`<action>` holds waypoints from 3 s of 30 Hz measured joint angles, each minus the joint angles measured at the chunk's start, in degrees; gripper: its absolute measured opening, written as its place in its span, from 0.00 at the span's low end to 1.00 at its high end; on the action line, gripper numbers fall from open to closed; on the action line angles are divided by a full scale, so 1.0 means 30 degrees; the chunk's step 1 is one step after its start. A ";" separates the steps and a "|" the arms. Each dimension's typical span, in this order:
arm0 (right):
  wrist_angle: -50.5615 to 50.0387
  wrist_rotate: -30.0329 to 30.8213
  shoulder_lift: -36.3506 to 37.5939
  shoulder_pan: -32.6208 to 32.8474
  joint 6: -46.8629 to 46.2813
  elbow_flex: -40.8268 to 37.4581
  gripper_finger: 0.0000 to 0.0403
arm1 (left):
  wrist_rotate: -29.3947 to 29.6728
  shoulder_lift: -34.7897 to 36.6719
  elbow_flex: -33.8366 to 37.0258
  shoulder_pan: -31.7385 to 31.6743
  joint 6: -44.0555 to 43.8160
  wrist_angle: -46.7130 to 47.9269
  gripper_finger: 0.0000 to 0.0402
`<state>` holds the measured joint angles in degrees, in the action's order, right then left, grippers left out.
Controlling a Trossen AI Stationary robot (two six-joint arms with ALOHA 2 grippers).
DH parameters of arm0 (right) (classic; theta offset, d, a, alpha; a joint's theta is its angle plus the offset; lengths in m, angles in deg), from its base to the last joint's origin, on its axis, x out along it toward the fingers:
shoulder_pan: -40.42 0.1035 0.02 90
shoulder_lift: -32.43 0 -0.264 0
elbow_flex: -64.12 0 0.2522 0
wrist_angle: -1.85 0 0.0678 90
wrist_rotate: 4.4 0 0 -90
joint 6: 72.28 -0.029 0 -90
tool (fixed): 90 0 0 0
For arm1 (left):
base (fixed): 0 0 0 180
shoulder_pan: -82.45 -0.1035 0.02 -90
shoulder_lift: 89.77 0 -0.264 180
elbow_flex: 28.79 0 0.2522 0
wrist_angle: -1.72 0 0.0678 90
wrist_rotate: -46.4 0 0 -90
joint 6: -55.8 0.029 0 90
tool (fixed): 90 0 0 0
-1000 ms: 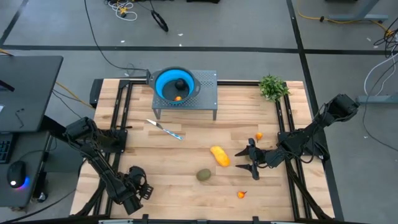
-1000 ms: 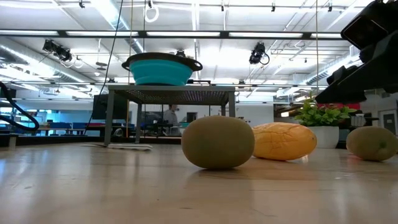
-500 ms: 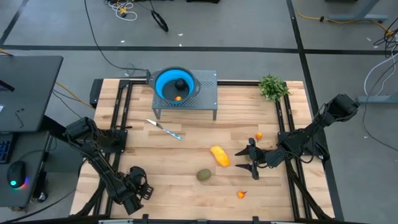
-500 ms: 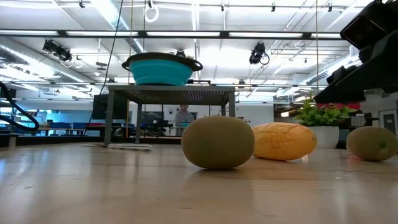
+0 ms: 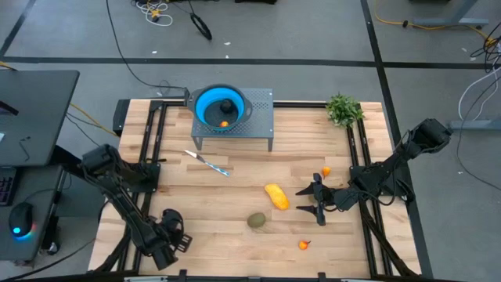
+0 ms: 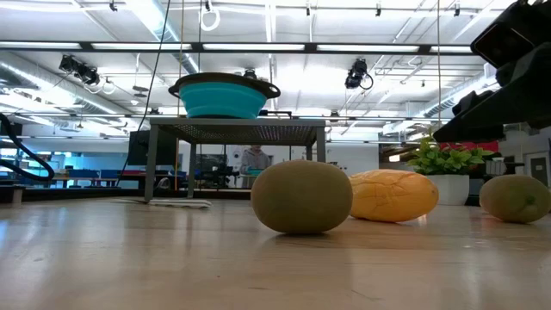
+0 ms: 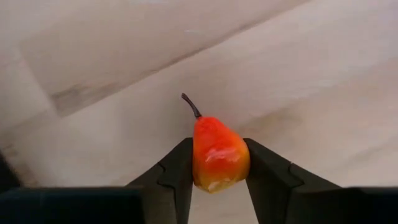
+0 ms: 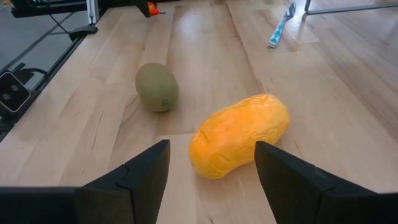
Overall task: Pick & Place Fruit
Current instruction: Put the pear into the blue strainer bowl, then put the mango into the blue strainer bowl
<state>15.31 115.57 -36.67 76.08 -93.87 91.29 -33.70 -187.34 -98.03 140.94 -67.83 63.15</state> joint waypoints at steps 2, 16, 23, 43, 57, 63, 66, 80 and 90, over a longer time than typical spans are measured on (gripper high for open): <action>0.0000 0.0008 0.0000 0.0000 0.0000 0.0000 0.61 | 0.0941 0.0184 -0.0001 -0.0033 0.0001 -0.0089 0.32; 0.0532 0.0006 0.0000 0.0000 0.0007 0.0000 0.61 | 1.3064 0.3525 -0.0030 -0.2775 0.6167 -0.1702 0.32; 0.0748 -0.0013 0.0000 0.0000 0.0000 0.0000 0.61 | 1.4140 0.5005 -0.0037 -0.7481 1.7484 -0.7276 0.35; 0.0748 -0.1133 0.0000 0.0000 -0.0087 0.0000 0.61 | 1.0986 0.8197 -0.2303 -1.9808 3.3852 -1.0999 0.34; -0.0976 -0.0590 0.0000 0.0007 -0.0860 0.0000 0.61 | 1.0945 0.8127 -0.2303 -2.2412 3.4352 -0.9190 0.59; -0.0979 -0.0509 0.0000 0.0000 -0.0860 0.0000 0.61 | 1.0782 0.8134 -0.2303 -2.2083 3.4847 -0.9189 0.70; -0.1013 -0.0509 0.0000 0.0000 -0.0860 0.0000 0.61 | 1.0912 0.8134 -0.2303 -2.0934 3.4751 -0.9572 0.70; 0.0885 0.0365 0.0000 0.0000 -0.0541 0.0000 0.61 | 1.0085 0.7273 0.3016 -1.4644 3.6039 -2.2849 0.64; 0.1982 0.1588 -0.0851 -0.1215 0.3022 0.0597 0.61 | 0.7993 0.4315 0.6164 -1.2470 3.6469 -2.9621 0.64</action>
<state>21.26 120.34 -39.23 72.44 -84.80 93.08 -9.72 -174.39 -79.54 103.53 41.57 -25.71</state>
